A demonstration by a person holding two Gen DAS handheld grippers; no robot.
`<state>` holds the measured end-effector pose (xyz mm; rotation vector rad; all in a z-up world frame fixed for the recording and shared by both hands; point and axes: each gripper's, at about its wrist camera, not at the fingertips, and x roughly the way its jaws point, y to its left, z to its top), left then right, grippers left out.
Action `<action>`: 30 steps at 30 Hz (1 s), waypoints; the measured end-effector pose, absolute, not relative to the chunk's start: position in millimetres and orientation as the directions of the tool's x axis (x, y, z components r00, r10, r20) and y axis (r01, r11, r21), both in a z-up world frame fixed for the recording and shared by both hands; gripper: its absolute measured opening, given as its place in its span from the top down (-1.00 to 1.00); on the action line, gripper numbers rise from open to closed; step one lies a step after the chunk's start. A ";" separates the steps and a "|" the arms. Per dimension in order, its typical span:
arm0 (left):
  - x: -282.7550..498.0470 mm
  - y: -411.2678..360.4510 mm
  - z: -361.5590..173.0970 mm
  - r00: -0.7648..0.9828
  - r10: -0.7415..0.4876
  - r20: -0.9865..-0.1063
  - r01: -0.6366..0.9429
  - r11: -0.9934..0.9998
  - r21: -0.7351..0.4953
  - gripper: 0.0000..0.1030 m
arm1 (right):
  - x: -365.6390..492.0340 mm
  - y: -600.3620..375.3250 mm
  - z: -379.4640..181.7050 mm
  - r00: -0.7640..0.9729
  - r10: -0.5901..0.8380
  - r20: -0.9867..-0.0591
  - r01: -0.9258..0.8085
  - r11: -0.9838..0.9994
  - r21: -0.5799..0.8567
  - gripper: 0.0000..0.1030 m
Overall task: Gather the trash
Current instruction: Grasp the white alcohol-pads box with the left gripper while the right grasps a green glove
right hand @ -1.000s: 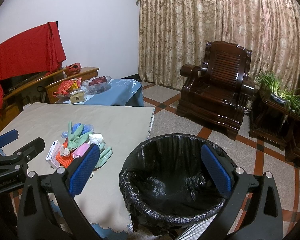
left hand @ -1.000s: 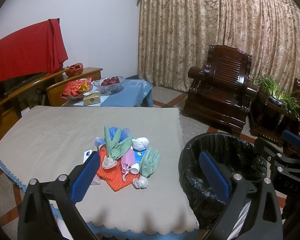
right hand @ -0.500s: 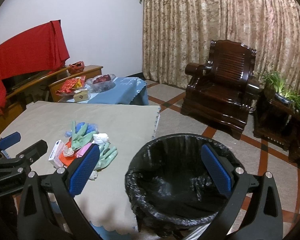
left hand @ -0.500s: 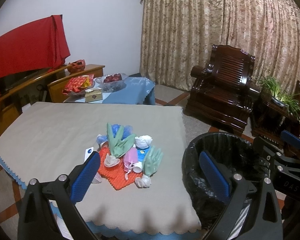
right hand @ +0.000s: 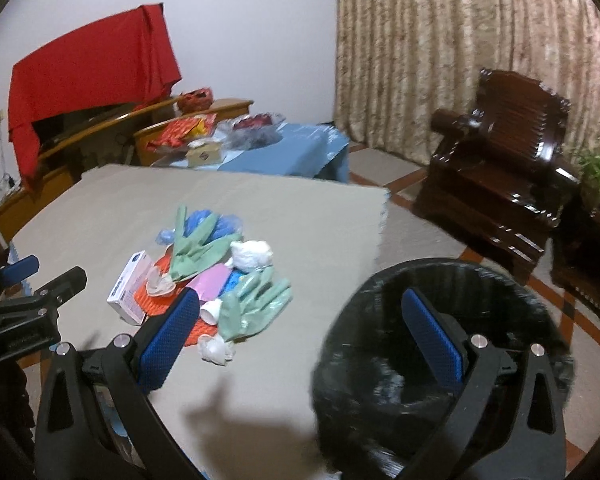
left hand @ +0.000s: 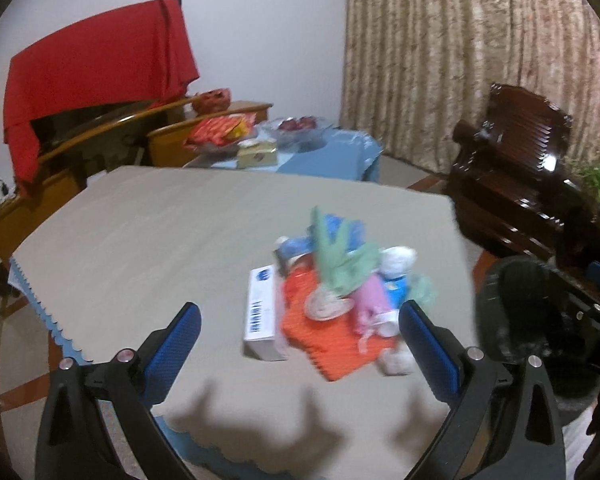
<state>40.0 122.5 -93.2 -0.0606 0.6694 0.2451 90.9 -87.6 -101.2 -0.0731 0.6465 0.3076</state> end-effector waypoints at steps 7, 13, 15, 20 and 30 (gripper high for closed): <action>68.7 147.2 -128.2 0.716 0.229 -0.659 -0.260 0.964 0.052 -0.81 | 126.0 -45.1 -148.7 0.689 0.291 -0.664 -0.372 0.928 0.020 -0.83; 89.2 165.5 -157.1 0.679 0.216 -0.702 -0.266 0.963 0.040 -0.69 | 154.6 -25.1 -182.3 0.633 0.289 -0.719 -0.389 0.921 0.027 -0.54; 95.3 169.7 -165.2 0.668 0.215 -0.712 -0.270 0.962 0.036 -0.64 | 162.7 -21.5 -188.0 0.625 0.286 -0.726 -0.389 0.921 0.027 -0.49; 114.1 177.5 -181.4 0.654 0.177 -0.735 -0.257 0.966 0.005 -0.48 | 185.8 -12.0 -204.2 0.578 0.309 -0.755 -0.411 0.910 0.058 -0.01; 132.9 185.0 -200.3 0.635 0.095 -0.767 -0.232 0.970 -0.072 0.29 | 186.2 -3.4 -195.4 0.506 0.427 -0.750 -0.507 0.850 0.142 0.76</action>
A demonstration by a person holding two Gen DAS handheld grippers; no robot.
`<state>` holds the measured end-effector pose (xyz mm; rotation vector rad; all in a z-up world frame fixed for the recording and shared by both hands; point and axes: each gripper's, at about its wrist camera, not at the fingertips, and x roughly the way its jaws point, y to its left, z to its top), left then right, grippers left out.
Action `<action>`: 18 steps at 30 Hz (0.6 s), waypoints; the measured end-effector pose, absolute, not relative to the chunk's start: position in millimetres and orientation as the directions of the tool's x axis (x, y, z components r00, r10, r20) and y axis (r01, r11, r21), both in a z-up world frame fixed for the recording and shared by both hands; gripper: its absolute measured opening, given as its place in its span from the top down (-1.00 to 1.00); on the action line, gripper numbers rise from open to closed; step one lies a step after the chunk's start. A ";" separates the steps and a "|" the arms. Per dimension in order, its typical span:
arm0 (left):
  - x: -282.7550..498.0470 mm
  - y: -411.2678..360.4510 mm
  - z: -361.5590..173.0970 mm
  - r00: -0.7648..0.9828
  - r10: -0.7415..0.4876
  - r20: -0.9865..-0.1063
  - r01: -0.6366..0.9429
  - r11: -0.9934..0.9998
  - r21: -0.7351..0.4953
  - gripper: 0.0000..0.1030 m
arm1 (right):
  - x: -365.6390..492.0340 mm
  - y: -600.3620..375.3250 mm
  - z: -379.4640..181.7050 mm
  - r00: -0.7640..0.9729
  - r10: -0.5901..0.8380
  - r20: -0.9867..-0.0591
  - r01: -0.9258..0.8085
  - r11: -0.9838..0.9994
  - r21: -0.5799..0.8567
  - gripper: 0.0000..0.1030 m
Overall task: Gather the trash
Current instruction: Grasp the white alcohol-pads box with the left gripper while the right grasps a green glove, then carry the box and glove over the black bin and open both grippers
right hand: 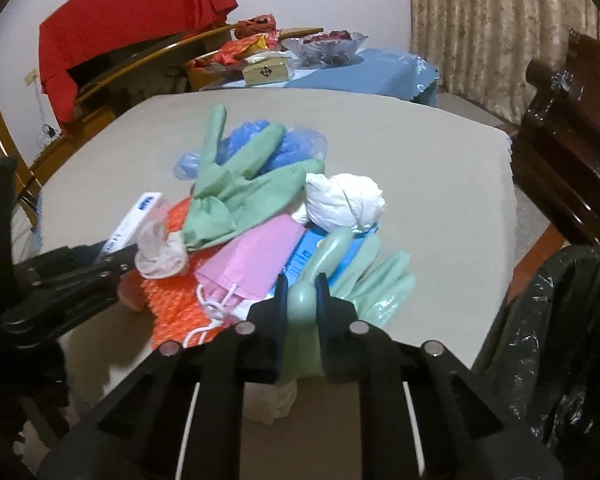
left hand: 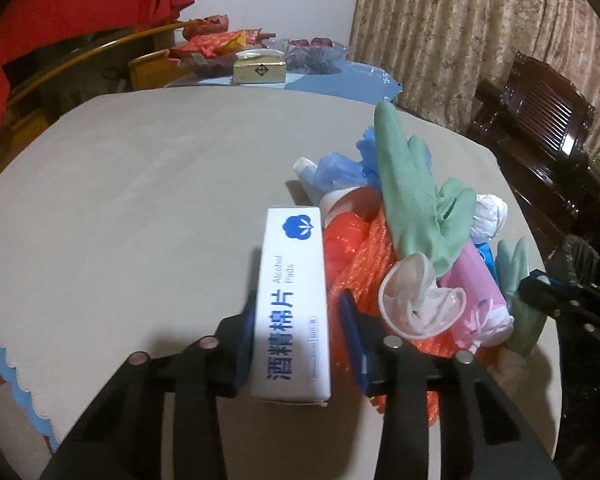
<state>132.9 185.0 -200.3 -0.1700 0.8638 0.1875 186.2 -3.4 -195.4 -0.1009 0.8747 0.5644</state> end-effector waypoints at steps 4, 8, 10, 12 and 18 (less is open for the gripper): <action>130.0 187.3 -193.2 0.645 0.090 -0.759 -0.233 0.969 -0.083 0.36 | 179.5 -12.0 -180.2 0.506 0.459 -0.730 -0.518 0.839 0.169 0.80; 122.7 184.7 -183.5 0.660 0.096 -0.746 -0.233 0.969 -0.081 0.37 | 173.4 -19.8 -166.2 0.510 0.483 -0.711 -0.522 0.831 0.190 0.80; 117.5 183.2 -177.8 0.665 0.095 -0.741 -0.238 0.967 -0.090 0.37 | 170.6 -23.6 -159.9 0.513 0.494 -0.702 -0.525 0.827 0.198 0.81; 111.5 182.3 -169.1 0.677 0.094 -0.730 -0.241 0.966 -0.098 0.37 | 164.5 -28.6 -151.1 0.521 0.503 -0.689 -0.532 0.823 0.199 0.81; 96.8 163.0 -139.0 0.719 0.065 -0.692 -0.196 0.974 -0.113 0.37 | 149.4 -48.8 -127.7 0.542 0.534 -0.649 -0.540 0.813 0.219 0.83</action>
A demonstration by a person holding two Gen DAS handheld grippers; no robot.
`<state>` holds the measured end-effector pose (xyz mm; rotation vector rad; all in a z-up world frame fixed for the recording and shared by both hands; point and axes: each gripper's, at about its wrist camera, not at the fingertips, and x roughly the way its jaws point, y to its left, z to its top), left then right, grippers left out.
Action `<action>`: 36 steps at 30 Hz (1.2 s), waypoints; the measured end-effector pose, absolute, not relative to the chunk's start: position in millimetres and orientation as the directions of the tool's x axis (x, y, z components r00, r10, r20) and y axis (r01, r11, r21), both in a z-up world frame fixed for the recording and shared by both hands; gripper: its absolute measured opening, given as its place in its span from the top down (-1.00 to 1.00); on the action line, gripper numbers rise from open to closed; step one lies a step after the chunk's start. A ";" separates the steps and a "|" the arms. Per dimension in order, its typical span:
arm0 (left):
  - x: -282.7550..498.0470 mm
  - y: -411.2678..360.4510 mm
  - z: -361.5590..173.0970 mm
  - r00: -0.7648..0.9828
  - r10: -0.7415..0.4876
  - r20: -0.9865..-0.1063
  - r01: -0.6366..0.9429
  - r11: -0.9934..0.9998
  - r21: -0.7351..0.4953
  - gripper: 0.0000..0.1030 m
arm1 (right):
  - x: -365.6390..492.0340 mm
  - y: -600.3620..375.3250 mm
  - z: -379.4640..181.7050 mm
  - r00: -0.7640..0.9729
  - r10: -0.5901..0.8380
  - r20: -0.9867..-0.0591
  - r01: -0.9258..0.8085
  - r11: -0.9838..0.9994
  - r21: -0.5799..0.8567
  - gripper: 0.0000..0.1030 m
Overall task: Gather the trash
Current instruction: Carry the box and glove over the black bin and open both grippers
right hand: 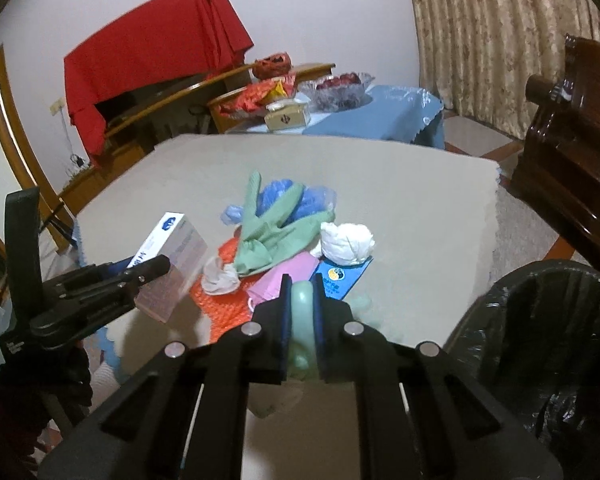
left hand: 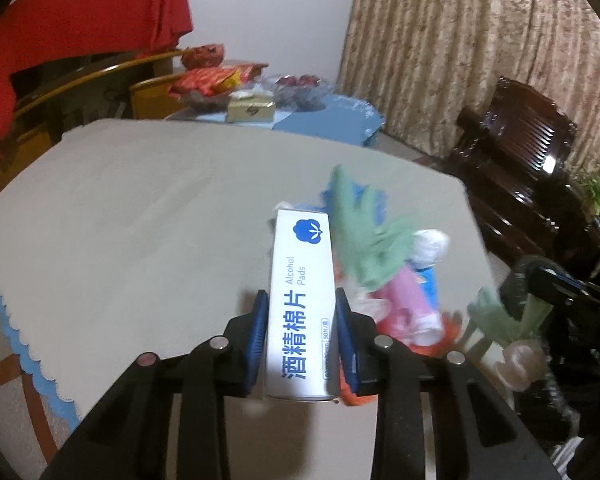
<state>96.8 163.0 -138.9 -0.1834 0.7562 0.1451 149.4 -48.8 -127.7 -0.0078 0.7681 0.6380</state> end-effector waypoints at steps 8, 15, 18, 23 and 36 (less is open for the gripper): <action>100.6 110.7 -112.3 0.741 -0.055 -0.669 -0.067 0.986 -0.155 0.37 | 140.4 -80.4 -96.1 0.576 0.551 -0.605 -0.528 0.815 0.239 0.85; 111.2 65.1 -96.0 0.748 -0.156 -0.645 0.054 0.983 -0.175 0.37 | 137.6 -129.0 -65.8 0.665 0.502 -0.553 -0.468 0.857 0.215 0.85; 119.0 42.3 -93.3 0.741 -0.208 -0.638 0.111 0.976 -0.189 0.37 | 138.2 -159.0 -59.8 0.710 0.442 -0.548 -0.408 0.893 0.191 0.85; 130.8 -8.1 -94.6 0.718 -0.297 -0.630 0.223 0.955 -0.197 0.37 | 141.0 -208.7 -67.6 0.753 0.335 -0.566 -0.294 0.941 0.166 0.85; 155.3 -99.5 -116.1 0.601 -0.471 -0.645 0.411 0.875 -0.256 -0.12 | 138.2 -283.2 -123.0 0.746 0.116 -0.656 -0.052 0.992 0.116 0.47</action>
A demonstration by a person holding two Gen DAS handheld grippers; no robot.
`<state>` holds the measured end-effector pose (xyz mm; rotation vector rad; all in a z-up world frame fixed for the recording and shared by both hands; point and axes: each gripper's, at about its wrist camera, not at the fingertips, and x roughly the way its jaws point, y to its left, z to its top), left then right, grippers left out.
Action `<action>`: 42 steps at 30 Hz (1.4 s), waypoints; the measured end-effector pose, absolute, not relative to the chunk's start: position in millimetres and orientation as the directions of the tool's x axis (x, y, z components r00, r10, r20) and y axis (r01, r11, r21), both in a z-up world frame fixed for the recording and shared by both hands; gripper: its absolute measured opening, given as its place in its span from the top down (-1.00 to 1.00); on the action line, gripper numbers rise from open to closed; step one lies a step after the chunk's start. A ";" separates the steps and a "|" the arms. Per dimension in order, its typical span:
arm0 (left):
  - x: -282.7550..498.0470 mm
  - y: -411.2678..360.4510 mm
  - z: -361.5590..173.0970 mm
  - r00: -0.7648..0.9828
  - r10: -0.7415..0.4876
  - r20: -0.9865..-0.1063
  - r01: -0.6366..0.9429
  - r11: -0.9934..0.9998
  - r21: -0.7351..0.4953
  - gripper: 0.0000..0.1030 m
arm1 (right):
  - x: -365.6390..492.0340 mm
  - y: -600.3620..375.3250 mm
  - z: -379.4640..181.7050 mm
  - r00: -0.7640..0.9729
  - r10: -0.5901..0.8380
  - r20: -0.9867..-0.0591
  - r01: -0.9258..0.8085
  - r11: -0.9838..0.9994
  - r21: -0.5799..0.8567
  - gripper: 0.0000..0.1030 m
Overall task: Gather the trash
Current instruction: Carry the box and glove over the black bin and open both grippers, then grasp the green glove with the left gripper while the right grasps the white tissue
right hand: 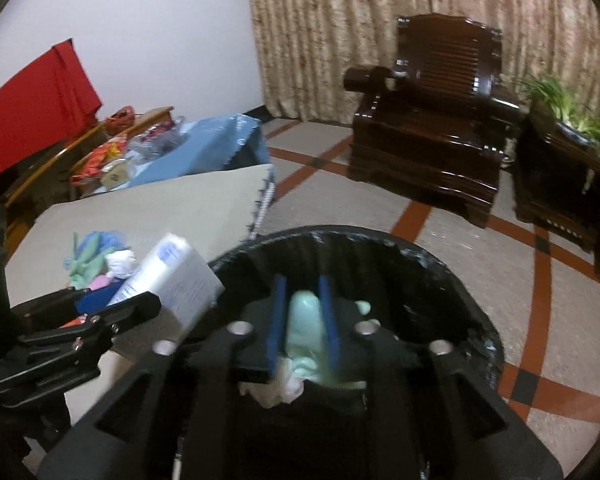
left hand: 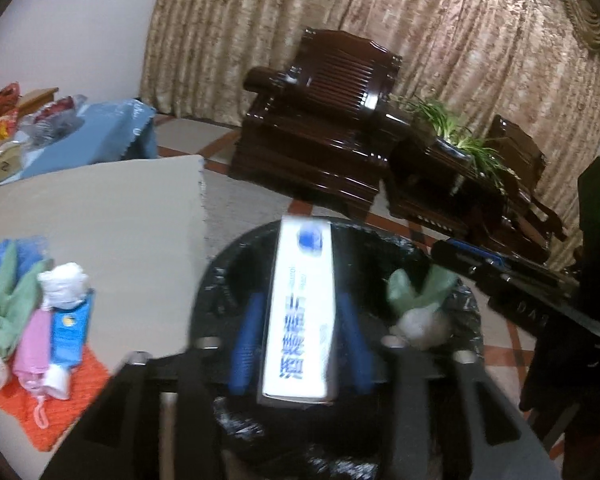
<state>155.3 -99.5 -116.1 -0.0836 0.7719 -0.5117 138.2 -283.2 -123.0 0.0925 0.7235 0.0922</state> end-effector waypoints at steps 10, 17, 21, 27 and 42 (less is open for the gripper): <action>143.5 -66.5 -114.0 0.666 -0.372 -0.647 0.327 0.925 -0.195 -0.61 | 126.4 -277.9 -118.9 0.792 0.066 -0.606 -0.020 0.996 0.083 -0.83; 128.4 3.0 -110.1 0.736 -0.212 -0.643 0.172 0.977 -0.125 -0.77 | 136.2 -241.6 -120.9 0.778 0.146 -0.611 -0.093 0.989 0.119 -0.90; 119.6 50.8 -109.8 0.764 -0.097 -0.638 0.053 0.995 -0.087 -0.77 | 146.5 -206.1 -121.3 0.758 0.219 -0.615 -0.170 0.976 0.139 -0.90; 110.4 103.6 -117.2 0.769 0.027 -0.639 -0.074 0.996 -0.047 -0.75 | 159.0 -146.0 -123.2 0.730 0.297 -0.615 -0.281 0.951 0.125 -0.90; 158.7 138.9 -164.0 0.726 0.019 -0.688 -0.104 0.991 -0.082 -0.28 | 206.6 -77.4 -153.4 0.688 0.325 -0.649 -0.356 0.930 0.088 -0.90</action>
